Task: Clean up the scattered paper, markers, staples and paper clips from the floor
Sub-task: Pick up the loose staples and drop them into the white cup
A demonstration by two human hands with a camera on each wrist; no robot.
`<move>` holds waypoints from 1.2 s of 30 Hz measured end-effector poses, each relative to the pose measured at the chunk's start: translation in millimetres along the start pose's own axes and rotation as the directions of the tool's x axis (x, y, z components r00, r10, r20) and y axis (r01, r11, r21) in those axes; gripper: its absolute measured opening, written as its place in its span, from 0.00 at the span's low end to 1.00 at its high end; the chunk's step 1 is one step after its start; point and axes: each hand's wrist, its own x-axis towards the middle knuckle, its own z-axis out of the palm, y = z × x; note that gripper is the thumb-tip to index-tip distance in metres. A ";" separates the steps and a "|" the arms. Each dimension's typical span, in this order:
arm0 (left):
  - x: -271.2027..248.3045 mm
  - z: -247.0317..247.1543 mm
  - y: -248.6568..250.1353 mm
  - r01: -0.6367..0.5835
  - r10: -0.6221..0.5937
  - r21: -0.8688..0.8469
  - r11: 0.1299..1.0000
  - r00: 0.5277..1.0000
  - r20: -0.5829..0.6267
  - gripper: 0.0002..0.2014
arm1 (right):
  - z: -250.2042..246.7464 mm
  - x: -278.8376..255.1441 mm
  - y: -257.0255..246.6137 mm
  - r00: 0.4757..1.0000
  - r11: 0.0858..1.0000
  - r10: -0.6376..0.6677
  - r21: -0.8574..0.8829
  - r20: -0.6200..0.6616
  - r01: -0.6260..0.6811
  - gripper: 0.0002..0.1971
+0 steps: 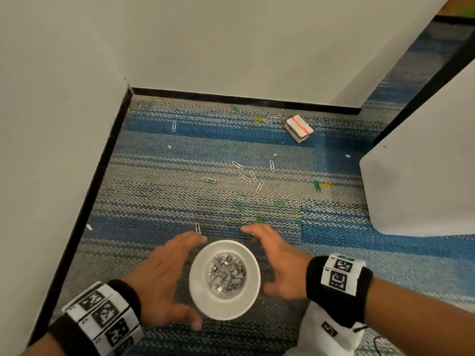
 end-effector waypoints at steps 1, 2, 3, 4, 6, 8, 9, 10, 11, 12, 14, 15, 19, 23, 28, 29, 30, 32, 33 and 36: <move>0.5 4.7 0.1 0.019 -0.019 0.007 1.000 0.999 0.027 0.58 | 1.9 0.7 -0.4 0.999 1.000 -0.006 -0.016 0.035 0.006 0.56; 3.0 9.6 0.9 0.014 -0.014 -0.025 1.000 1.000 0.005 0.59 | 5.4 2.8 -0.7 0.998 0.999 -0.035 0.001 0.044 0.035 0.58; 6.2 13.9 0.9 0.004 -0.009 -0.090 0.996 0.999 -0.051 0.57 | 9.6 5.5 -0.2 0.996 0.996 -0.079 0.034 0.030 0.078 0.58; 9.0 16.0 1.4 0.006 -0.022 -0.158 0.987 0.994 -0.102 0.54 | 13.2 8.2 -0.7 0.994 0.992 -0.110 0.062 0.005 0.109 0.57; 13.0 17.1 1.6 -0.001 -0.035 -0.230 0.973 0.988 -0.152 0.50 | 16.5 10.0 -3.8 0.994 0.989 -0.104 0.099 -0.039 0.107 0.55; 14.7 14.8 0.7 -0.034 -0.018 -0.260 0.965 0.981 -0.194 0.48 | 16.4 9.2 -5.9 0.995 0.983 -0.068 0.164 -0.070 0.079 0.55; 15.5 14.4 0.2 -0.044 -0.015 -0.262 0.964 0.976 -0.219 0.47 | 15.0 8.4 -5.7 0.995 0.979 -0.054 0.193 -0.078 0.069 0.55; 17.4 13.1 2.4 -0.037 -0.022 -0.252 0.967 0.974 -0.227 0.45 | 11.1 6.9 -5.4 0.995 0.975 -0.048 0.213 -0.090 0.066 0.54; 20.7 10.7 5.2 -0.040 -0.017 -0.248 0.968 0.975 -0.222 0.44 | 5.7 4.8 -4.5 0.994 0.973 -0.040 0.222 -0.104 0.062 0.53; 22.7 5.1 10.3 -0.064 0.000 -0.278 0.959 0.974 -0.225 0.45 | -2.1 2.0 -5.8 0.992 0.975 -0.037 0.213 -0.123 0.063 0.50; 26.8 -14.1 21.4 -0.138 0.050 -0.327 0.935 0.964 -0.262 0.48 | -22.8 -1.6 -12.2 0.984 0.984 -0.072 0.147 -0.160 0.096 0.41; 29.3 -26.6 28.3 -0.176 0.088 -0.295 0.939 0.954 -0.288 0.48 | -34.3 -3.1 -15.6 0.977 0.985 -0.107 0.117 -0.184 0.130 0.34; 32.9 -87.1 57.0 -0.218 0.155 -0.166 0.962 0.932 -0.328 0.48 | -90.9 1.1 -36.4 0.950 0.987 -0.147 0.019 -0.275 0.159 0.20; 21.4 -150.2 82.9 -0.176 0.126 -0.090 0.980 0.908 -0.400 0.36 | -160.2 8.3 -86.0 0.927 0.988 -0.143 0.013 -0.347 0.157 0.18; -16.4 -235.3 137.3 -0.233 0.173 -0.047 0.971 0.831 -0.529 0.23 | -247.9 -13.9 -160.2 0.852 0.980 -0.179 -0.010 -0.491 0.200 0.21; -25.3 -253.9 150.9 -0.251 0.192 -0.027 0.968 0.802 -0.565 0.23 | -264.3 -21.6 -176.1 0.832 0.977 -0.186 -0.009 -0.523 0.212 0.22; -34.4 -272.9 166.7 -0.271 0.221 0.006 0.962 0.769 -0.600 0.24 | -280.3 -30.3 -192.5 0.809 0.974 -0.194 -0.012 -0.555 0.225 0.21; -50.4 -309.3 199.9 -0.317 0.300 0.095 0.944 0.697 -0.651 0.25 | -313.0 -50.2 -225.5 0.754 0.967 -0.221 -0.036 -0.618 0.253 0.20; -57.0 -327.8 217.5 -0.350 0.348 0.139 0.927 0.657 -0.669 0.25 | -330.8 -61.5 -242.8 0.722 0.961 -0.243 -0.060 -0.647 0.270 0.20; -72.1 -368.4 262.8 -0.448 0.447 0.203 0.871 0.548 -0.708 0.23 | -377.1 -98.0 -292.5 0.637 0.941 -0.314 -0.140 -0.704 0.310 0.23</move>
